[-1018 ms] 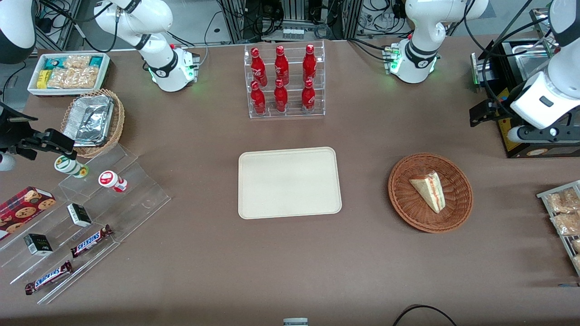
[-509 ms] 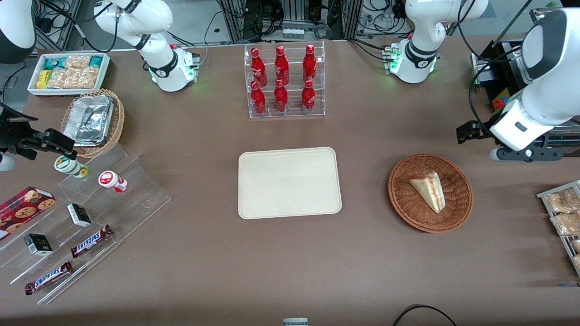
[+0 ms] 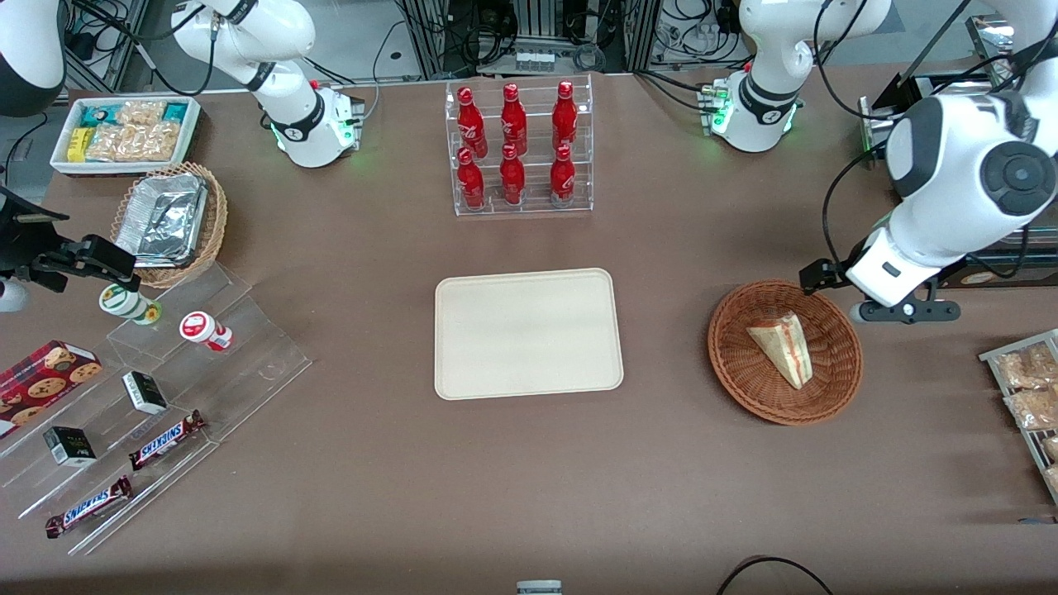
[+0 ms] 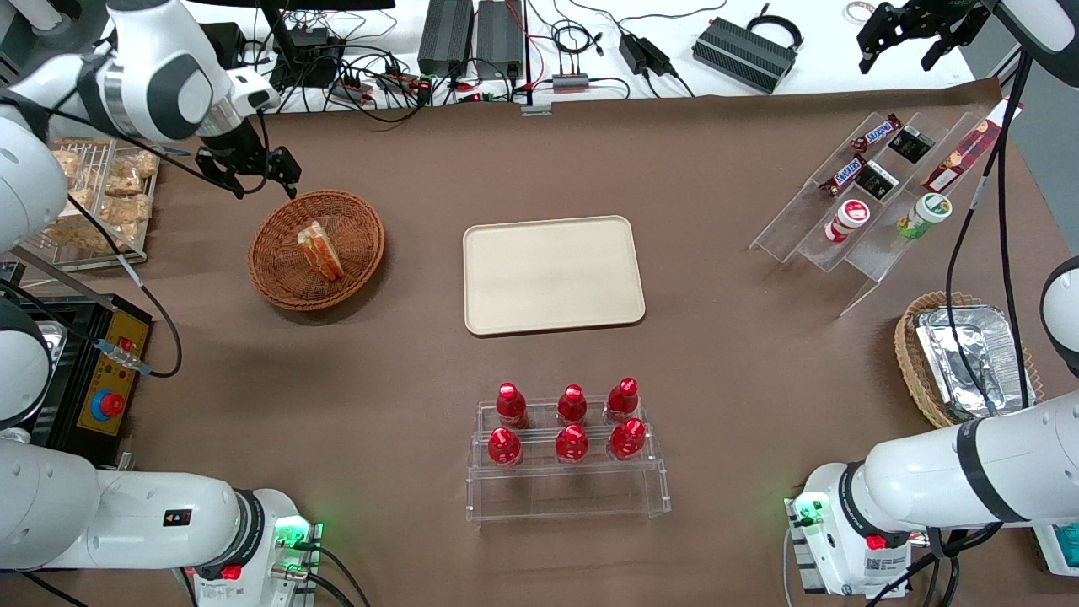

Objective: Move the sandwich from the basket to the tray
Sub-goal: 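Move the open left gripper over the sandwich in the wicker basket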

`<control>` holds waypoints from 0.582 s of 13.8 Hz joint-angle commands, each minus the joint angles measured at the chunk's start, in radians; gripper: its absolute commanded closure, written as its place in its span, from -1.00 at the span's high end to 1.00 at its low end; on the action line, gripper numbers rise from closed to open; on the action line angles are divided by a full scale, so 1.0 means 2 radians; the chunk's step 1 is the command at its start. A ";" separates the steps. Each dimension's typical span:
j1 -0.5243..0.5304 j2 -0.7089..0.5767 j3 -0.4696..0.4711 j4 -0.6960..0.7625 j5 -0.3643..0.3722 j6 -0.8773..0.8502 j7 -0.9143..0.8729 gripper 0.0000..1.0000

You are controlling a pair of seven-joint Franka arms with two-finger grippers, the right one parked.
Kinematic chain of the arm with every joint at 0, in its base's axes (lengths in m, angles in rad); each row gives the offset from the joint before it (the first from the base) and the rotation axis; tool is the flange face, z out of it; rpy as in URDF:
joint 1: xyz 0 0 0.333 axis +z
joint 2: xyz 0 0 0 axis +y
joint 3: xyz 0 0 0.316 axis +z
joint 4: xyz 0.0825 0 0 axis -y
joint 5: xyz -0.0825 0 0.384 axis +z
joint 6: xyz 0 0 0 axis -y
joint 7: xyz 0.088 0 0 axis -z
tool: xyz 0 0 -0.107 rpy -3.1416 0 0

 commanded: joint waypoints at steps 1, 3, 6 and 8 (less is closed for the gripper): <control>-0.003 -0.004 0.005 -0.046 0.002 0.064 -0.012 1.00; -0.002 0.011 0.006 -0.053 0.002 0.092 -0.034 1.00; -0.002 0.034 0.006 -0.052 0.002 0.123 -0.113 1.00; -0.002 0.052 0.006 -0.051 0.002 0.146 -0.172 1.00</control>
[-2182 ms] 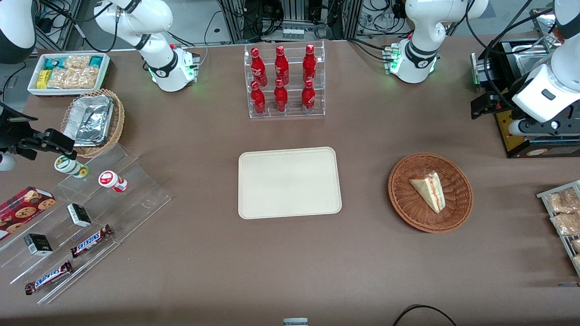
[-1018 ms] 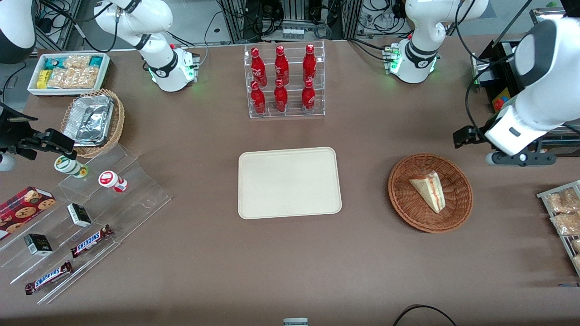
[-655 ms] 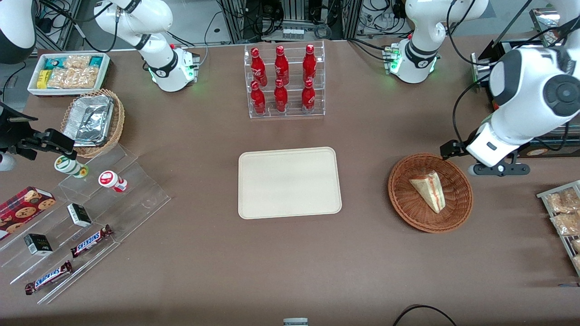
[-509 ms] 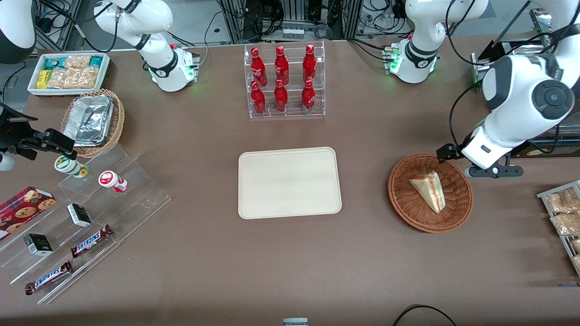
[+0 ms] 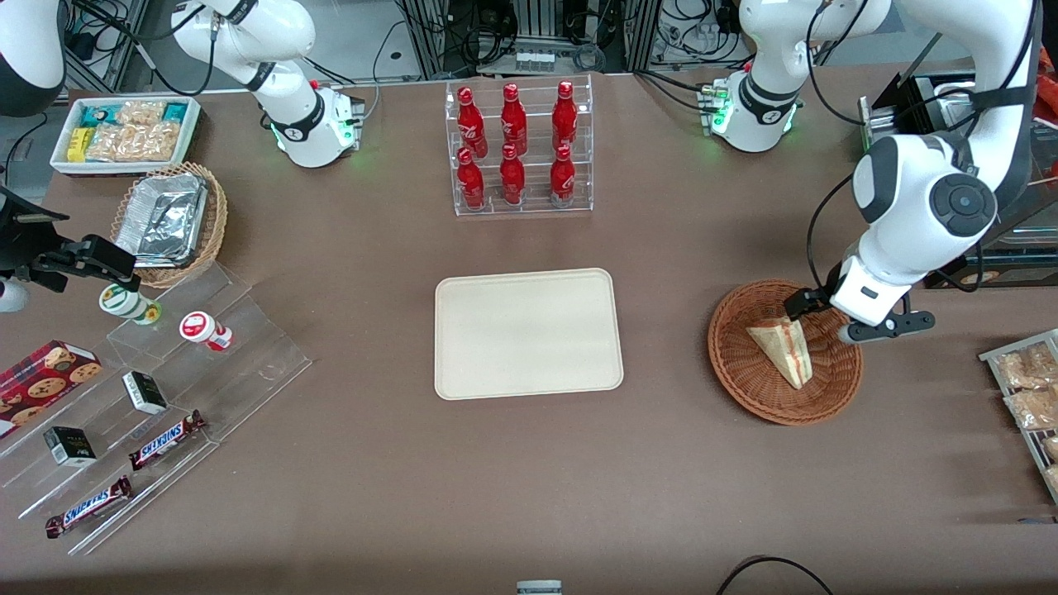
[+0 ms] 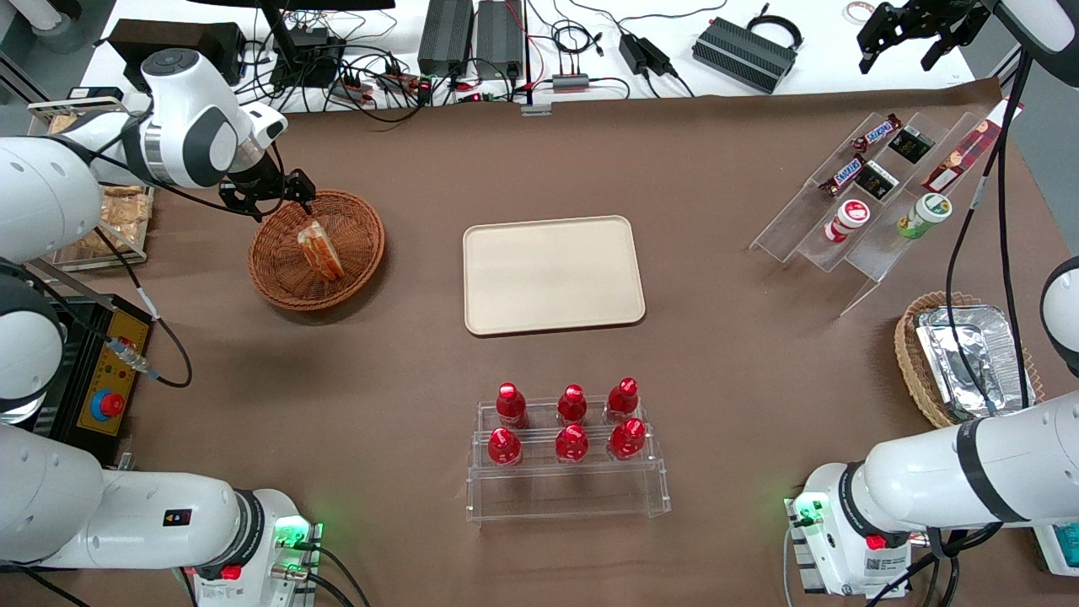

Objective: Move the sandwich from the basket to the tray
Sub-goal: 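Move the open left gripper over the sandwich in the wicker basket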

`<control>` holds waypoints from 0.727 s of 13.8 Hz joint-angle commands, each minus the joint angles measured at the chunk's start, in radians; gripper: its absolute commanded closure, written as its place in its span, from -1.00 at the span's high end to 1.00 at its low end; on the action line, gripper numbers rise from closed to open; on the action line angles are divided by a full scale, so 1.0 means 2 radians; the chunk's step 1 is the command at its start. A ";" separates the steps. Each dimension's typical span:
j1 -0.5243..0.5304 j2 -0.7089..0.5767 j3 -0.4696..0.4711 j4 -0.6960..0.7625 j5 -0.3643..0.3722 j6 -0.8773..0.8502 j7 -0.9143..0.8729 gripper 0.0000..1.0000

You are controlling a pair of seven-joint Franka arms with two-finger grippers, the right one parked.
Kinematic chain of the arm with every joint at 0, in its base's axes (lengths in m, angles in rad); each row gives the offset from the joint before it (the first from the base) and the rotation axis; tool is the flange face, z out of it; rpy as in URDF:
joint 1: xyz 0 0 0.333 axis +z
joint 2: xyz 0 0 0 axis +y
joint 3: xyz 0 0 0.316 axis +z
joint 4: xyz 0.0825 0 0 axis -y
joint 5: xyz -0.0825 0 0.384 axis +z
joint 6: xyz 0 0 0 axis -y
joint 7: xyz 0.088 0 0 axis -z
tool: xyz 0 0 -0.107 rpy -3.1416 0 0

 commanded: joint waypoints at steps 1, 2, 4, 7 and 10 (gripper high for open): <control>-0.003 0.021 0.002 0.003 0.001 0.035 -0.086 1.00; -0.003 0.027 0.003 0.009 0.001 0.038 -0.114 1.00; -0.003 0.043 0.003 0.020 0.001 0.038 -0.167 1.00; -0.007 0.058 0.002 0.022 0.002 0.038 -0.190 1.00; -0.007 0.070 0.001 0.020 0.003 0.035 -0.176 1.00</control>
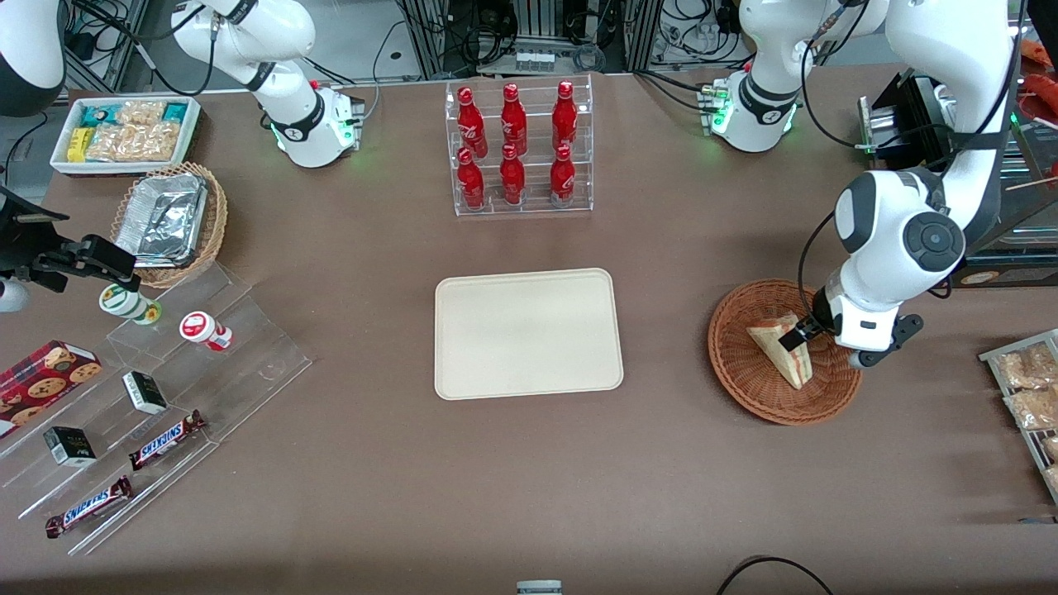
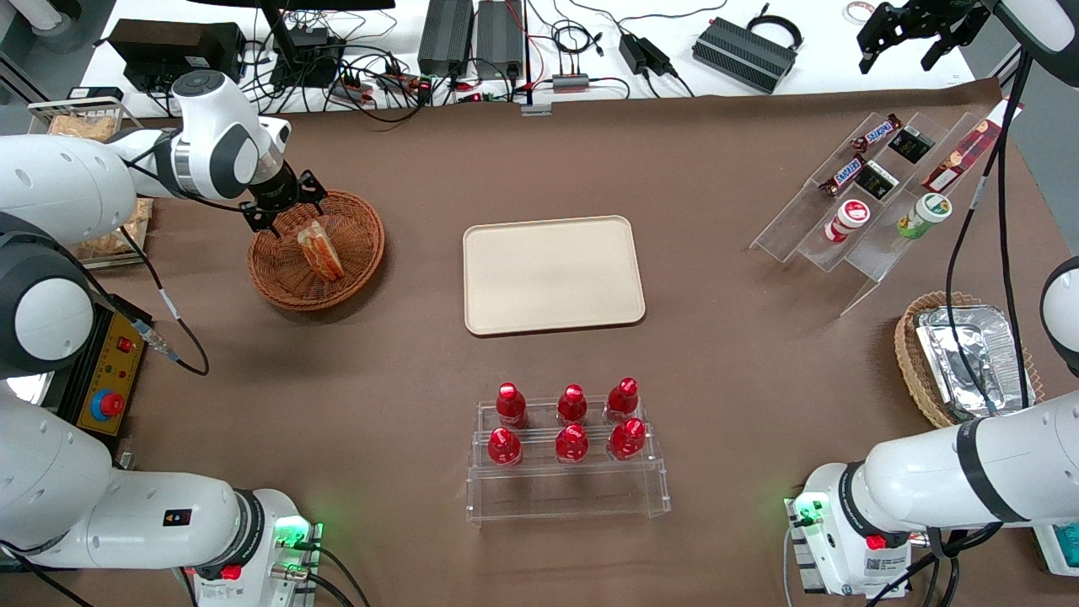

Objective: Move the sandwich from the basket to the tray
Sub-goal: 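Move the open left gripper over the sandwich in the wicker basket, then lower the left gripper and close it on the sandwich wedge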

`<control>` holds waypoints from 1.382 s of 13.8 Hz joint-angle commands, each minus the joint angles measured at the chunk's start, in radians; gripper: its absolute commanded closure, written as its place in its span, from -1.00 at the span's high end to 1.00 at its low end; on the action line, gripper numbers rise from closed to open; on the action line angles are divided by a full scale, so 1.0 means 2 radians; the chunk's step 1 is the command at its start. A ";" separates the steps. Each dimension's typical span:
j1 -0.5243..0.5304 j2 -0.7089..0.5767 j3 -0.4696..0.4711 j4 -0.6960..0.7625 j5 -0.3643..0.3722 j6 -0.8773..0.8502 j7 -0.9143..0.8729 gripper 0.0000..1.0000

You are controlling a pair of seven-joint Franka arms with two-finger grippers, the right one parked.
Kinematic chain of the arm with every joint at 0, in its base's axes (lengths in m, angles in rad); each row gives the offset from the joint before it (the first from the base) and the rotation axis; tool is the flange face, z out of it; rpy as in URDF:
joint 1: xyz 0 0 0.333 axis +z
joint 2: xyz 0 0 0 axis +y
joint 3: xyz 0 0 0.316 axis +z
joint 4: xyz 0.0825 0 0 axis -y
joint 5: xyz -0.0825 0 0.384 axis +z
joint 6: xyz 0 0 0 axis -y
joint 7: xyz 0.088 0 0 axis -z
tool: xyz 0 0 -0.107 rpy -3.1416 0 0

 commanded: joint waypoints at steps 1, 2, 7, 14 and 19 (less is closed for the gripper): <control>-0.005 0.015 0.002 0.008 0.002 -0.002 0.012 1.00; -0.005 0.016 0.002 0.007 0.002 -0.002 0.015 1.00; -0.005 0.029 0.002 0.010 -0.018 0.003 0.016 1.00; -0.005 0.058 0.002 0.010 -0.028 0.023 0.016 1.00; -0.004 0.061 0.002 0.011 -0.029 0.024 0.016 -0.95</control>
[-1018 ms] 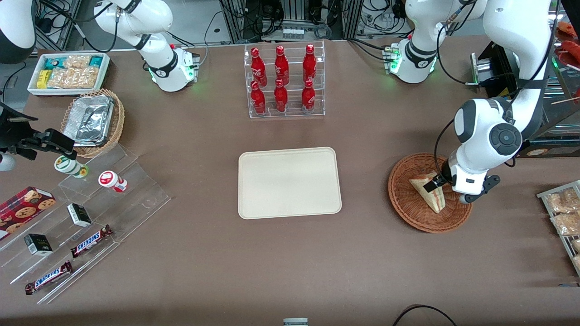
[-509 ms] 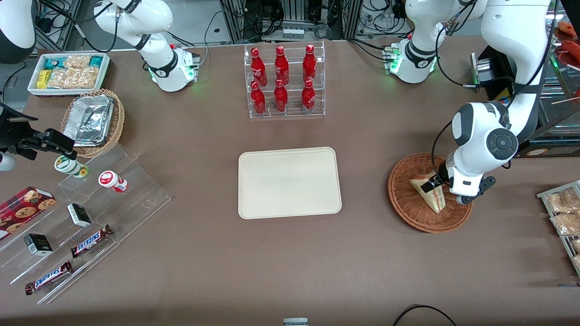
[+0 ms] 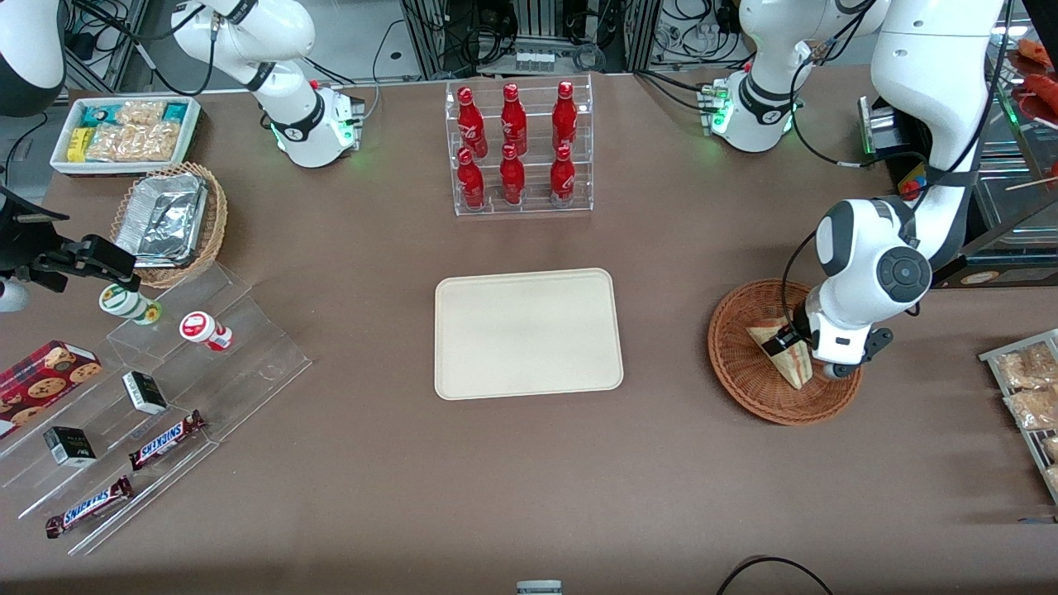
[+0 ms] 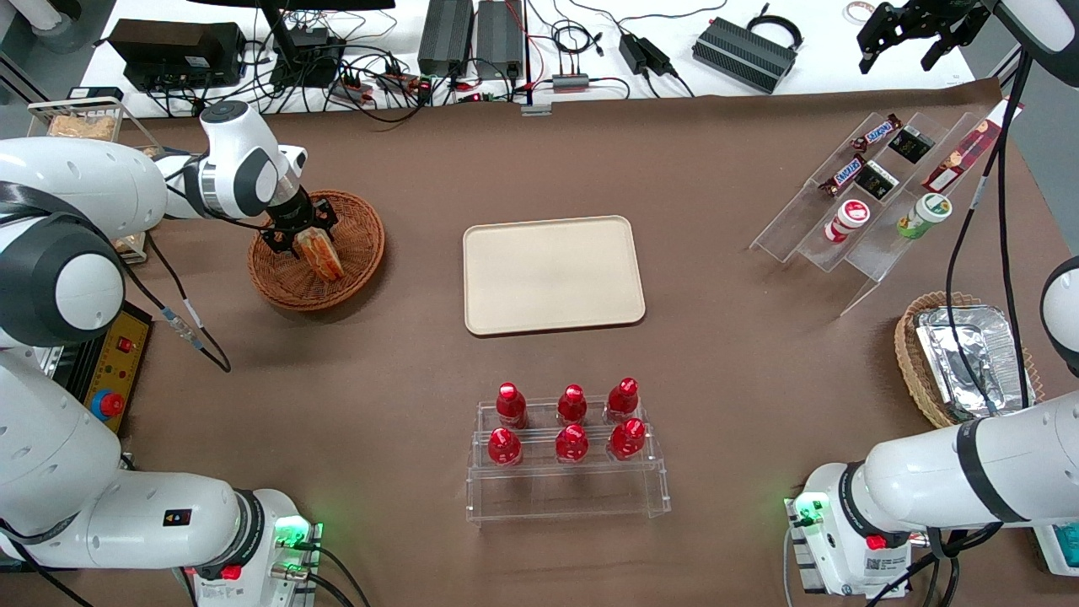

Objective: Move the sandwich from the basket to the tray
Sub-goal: 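Lower the left gripper and close it on the sandwich wedge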

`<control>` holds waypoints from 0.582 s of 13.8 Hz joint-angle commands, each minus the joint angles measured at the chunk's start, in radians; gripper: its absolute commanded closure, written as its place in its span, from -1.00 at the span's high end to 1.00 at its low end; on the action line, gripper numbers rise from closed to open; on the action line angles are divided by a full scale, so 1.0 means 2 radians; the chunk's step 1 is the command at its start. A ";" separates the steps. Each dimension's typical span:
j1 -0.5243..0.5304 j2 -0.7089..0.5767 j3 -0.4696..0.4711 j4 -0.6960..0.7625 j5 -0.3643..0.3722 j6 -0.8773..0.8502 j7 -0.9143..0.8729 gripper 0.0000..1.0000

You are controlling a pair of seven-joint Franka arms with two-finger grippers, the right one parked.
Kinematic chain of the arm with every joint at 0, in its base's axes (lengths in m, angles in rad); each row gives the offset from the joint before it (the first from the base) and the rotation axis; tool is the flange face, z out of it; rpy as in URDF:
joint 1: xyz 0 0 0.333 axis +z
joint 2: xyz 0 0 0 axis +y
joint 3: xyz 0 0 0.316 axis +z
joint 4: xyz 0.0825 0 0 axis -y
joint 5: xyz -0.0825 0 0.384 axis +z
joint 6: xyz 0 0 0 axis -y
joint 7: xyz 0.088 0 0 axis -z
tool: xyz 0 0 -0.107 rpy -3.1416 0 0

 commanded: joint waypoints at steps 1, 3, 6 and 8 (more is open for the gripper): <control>-0.005 -0.001 0.002 0.010 -0.010 -0.003 0.008 -1.00; -0.006 -0.008 0.002 0.029 -0.010 -0.043 0.011 -1.00; -0.006 -0.009 0.002 0.092 -0.010 -0.154 0.046 -1.00; -0.014 -0.008 0.001 0.112 -0.009 -0.175 0.051 -1.00</control>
